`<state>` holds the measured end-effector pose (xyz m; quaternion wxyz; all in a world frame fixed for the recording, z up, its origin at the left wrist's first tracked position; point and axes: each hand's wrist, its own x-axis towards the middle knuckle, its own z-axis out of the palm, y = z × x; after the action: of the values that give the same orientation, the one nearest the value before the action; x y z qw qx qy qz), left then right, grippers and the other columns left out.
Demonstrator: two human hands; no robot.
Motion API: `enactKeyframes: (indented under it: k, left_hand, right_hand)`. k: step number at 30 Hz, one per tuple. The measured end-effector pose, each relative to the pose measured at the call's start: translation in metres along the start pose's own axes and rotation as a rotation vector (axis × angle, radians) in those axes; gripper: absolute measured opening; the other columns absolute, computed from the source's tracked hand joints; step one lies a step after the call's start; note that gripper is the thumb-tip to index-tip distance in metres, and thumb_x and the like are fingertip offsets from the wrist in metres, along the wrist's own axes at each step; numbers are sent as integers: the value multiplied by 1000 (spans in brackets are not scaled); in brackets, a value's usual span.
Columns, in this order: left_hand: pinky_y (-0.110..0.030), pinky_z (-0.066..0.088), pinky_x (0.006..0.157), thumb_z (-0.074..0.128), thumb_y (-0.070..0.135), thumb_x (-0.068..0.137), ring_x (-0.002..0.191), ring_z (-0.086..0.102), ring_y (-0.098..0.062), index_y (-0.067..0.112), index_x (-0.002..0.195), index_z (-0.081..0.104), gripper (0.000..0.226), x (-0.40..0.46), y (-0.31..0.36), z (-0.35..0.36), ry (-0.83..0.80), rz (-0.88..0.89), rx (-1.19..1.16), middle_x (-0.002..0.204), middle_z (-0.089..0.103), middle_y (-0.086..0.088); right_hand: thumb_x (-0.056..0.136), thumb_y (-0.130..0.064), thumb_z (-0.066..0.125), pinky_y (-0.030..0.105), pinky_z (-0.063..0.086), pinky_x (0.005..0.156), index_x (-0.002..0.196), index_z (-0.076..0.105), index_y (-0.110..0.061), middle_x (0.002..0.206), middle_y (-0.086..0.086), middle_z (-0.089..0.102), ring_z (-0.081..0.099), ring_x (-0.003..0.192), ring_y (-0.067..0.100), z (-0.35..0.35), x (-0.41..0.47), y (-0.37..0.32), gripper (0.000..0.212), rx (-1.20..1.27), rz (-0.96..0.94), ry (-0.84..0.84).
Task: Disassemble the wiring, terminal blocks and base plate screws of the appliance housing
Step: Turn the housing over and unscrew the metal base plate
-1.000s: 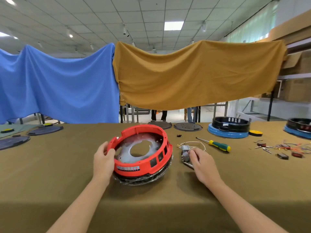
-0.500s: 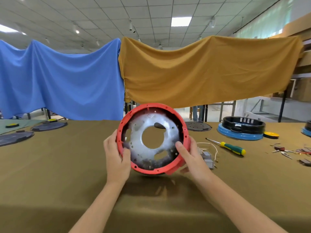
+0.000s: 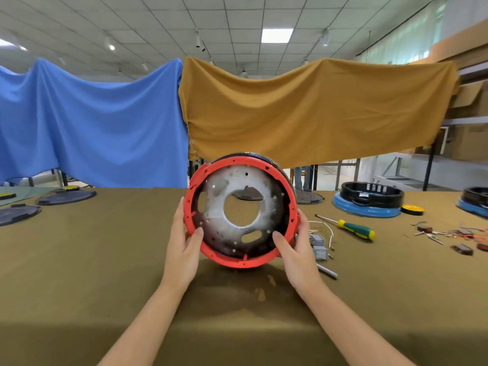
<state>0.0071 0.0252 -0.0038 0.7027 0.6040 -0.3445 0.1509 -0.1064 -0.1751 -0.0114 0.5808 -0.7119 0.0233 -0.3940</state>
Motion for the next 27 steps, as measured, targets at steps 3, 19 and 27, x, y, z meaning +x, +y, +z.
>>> enactKeyframes:
  k: [3,19,27]
  left_hand:
    - [-33,38,113,46,-2,100,133,46,-4,25,153,28,62,0,2,0,61,-24,-81,146,47,17]
    - [-53,36,109,46,63,93,130,52,-31,16,140,54,66,5,1,-24,-223,-535,-635,139,57,-13]
    - [-34,58,63,51,28,87,75,71,-23,16,86,77,29,3,3,-29,84,-628,-628,88,74,-7]
  right_hand:
    - [88,-8,74,17,48,95,154,18,-39,131,-24,56,57,116,-8,1,2,0,92,-29,7,-11]
    - [97,-3,60,11,51,88,151,30,-39,123,-22,65,61,111,-9,-9,4,-4,72,-34,-43,90]
    - [94,19,42,-6,34,89,144,21,-53,137,-36,38,38,119,-30,-5,0,-9,90,-219,-85,-124]
